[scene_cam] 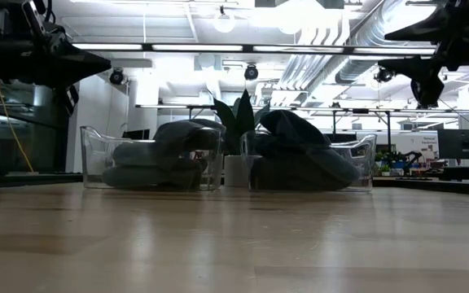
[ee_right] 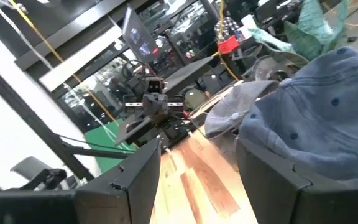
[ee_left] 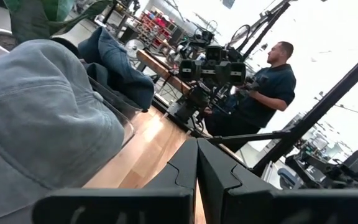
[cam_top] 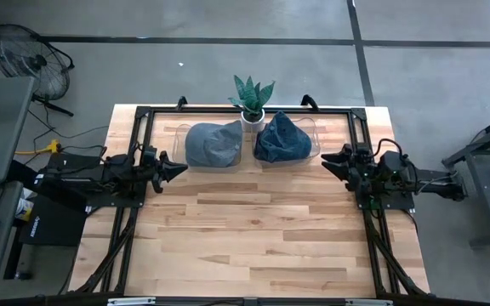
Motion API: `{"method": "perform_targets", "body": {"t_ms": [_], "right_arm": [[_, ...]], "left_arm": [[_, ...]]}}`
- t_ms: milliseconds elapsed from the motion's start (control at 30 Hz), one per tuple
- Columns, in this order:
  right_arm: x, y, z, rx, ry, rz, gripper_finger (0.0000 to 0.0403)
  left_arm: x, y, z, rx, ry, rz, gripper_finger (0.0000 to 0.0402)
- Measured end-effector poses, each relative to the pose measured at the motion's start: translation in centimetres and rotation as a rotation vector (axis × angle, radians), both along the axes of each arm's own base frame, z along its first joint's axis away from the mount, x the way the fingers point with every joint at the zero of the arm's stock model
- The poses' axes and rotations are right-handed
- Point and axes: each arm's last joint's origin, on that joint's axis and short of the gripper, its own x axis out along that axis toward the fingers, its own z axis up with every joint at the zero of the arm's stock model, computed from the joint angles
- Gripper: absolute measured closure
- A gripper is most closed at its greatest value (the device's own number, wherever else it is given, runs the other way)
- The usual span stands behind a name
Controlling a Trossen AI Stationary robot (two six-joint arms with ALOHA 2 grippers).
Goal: Pick & Place hat
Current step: Return to Home Position
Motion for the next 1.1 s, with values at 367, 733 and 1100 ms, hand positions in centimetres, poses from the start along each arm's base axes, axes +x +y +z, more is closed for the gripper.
{"method": "perform_targets", "body": {"t_ms": [367, 733, 1100], "right_arm": [[0.1, 0.1, -0.1, -0.045, 0.029, 0.04, 0.0199], [0.1, 0.1, 0.0, -0.132, 0.035, 0.01, 0.0199], [1.1, 0.1, -2.4, -0.147, -0.058, 0.019, 0.0199]], "left_arm": [[0.0, 0.0, -0.3, 0.002, 0.031, 0.0, 0.0401], [0.0, 0.0, -0.3, 0.004, 0.035, -0.001, 0.0401], [0.0, 0.0, -0.3, 0.004, 0.034, -0.002, 0.0401]]}}
